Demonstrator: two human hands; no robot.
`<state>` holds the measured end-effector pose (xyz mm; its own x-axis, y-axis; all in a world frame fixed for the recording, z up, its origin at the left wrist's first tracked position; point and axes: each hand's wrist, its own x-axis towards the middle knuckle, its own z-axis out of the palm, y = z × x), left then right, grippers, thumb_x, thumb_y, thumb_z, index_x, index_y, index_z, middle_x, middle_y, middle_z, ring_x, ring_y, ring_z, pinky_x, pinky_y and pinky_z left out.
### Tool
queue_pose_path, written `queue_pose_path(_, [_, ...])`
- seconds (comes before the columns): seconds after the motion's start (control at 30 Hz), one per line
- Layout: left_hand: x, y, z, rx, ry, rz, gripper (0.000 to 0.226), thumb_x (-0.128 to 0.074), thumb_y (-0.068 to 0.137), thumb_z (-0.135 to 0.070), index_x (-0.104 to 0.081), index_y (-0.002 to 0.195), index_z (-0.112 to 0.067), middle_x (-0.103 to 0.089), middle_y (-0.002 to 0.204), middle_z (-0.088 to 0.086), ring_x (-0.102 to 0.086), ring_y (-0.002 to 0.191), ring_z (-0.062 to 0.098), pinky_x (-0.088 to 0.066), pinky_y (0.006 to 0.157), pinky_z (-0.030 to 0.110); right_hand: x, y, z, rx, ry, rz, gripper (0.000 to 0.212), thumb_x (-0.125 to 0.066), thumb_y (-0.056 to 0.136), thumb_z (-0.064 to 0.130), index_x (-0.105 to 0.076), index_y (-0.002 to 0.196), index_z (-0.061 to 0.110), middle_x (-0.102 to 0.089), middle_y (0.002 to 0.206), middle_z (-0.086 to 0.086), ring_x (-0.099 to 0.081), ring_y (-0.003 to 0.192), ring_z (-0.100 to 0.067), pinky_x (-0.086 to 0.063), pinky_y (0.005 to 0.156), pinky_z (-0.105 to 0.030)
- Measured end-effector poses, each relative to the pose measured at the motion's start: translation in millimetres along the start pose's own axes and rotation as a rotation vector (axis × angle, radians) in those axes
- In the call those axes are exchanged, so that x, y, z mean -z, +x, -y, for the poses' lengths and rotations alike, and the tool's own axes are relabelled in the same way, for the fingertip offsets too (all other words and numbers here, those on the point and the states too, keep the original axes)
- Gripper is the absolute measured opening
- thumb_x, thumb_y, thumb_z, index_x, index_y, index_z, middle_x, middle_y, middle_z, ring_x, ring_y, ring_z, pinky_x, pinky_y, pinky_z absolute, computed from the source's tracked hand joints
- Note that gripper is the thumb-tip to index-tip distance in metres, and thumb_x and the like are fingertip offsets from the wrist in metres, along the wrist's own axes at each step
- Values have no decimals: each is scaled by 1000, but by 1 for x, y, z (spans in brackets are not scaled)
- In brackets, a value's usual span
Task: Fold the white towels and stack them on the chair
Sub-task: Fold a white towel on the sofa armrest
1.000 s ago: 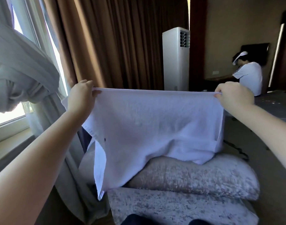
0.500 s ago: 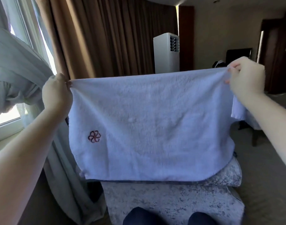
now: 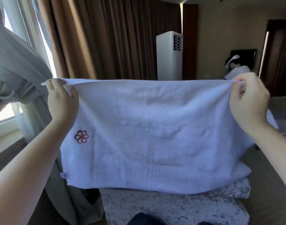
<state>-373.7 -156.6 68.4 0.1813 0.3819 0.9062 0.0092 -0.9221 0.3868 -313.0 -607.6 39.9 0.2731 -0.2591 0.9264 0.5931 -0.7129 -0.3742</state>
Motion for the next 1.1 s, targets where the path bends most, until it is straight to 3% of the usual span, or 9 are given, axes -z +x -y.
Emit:
queue_pose_path(0.13, [-40, -17, 19, -6, 37, 191, 28, -48, 94, -8, -46, 118, 4, -41, 133, 21, -48, 106, 42, -40, 70, 47, -45, -17, -43, -123, -90, 201, 22, -41, 95, 18, -58, 103, 6, -61, 100, -16, -53, 87, -33, -31, 66, -32])
queue_pose_path(0.3, [-103, -39, 52, -21, 155, 443, 35, -49, 91, -6, -43, 125, 3, -35, 143, 12, -57, 87, 45, -37, 64, 43, -102, -44, -97, -215, -167, 397, 16, -46, 93, 2, -60, 98, 8, -63, 102, -12, -53, 82, -30, -34, 63, -33])
queue_pose_path(0.53, [-186, -65, 75, 53, 189, 676, 59, -50, 92, -8, -28, 145, 7, -19, 158, 13, -45, 126, 39, -42, 93, 44, -164, -87, -160, -335, -178, 670, 27, -42, 93, -1, -61, 111, 6, -63, 112, -13, -56, 96, -31, -37, 71, -33])
queue_pose_path(0.63, [-209, -83, 81, 104, 184, 761, 60, -52, 92, -7, -28, 144, 10, -20, 157, 18, -44, 126, 43, -41, 96, 45, -169, -105, -174, -346, -194, 766, 29, -42, 95, 3, -60, 118, 8, -61, 120, -9, -56, 101, -30, -40, 74, -31])
queue_pose_path(0.73, [-215, -106, 85, 187, 188, 782, 57, -50, 90, -7, -31, 141, 7, -20, 155, 18, -40, 129, 41, -38, 98, 46, -168, -120, -178, -334, -177, 792, 31, -45, 92, -4, -60, 119, 4, -60, 122, -7, -58, 108, -28, -34, 67, -19])
queue_pose_path(0.77, [-216, -114, 84, 182, 211, 772, 57, -49, 89, -6, -32, 142, 4, -20, 156, 19, -33, 134, 40, -33, 104, 46, -168, -126, -181, -308, -148, 783, 33, -47, 90, -9, -61, 118, 0, -59, 125, -11, -60, 109, -29, -36, 74, -18])
queue_pose_path(0.87, [-218, -138, 70, 44, 247, 734, 55, -50, 89, -5, -35, 142, 4, -20, 155, 26, -17, 143, 41, -17, 116, 47, -162, -140, -188, -278, -71, 743, 32, -49, 85, -19, -63, 111, -7, -55, 130, -20, -63, 100, -28, -46, 90, -33])
queue_pose_path(1.0, [-222, -177, 19, -159, 134, 805, 52, -49, 91, -18, -46, 138, 5, -37, 149, 23, -28, 142, 40, -23, 116, 52, -145, -148, -185, -218, -36, 732, 29, -49, 88, -16, -65, 107, -2, -57, 126, -17, -63, 95, -26, -50, 87, -38])
queue_pose_path(1.1, [-211, -216, -47, -253, -56, 840, 48, -41, 89, -28, -59, 123, 0, -52, 139, 18, -42, 134, 38, -27, 114, 44, -117, -155, -175, -115, -19, 735, 28, -50, 87, -15, -66, 104, 1, -61, 120, -11, -62, 94, -20, -40, 79, -21])
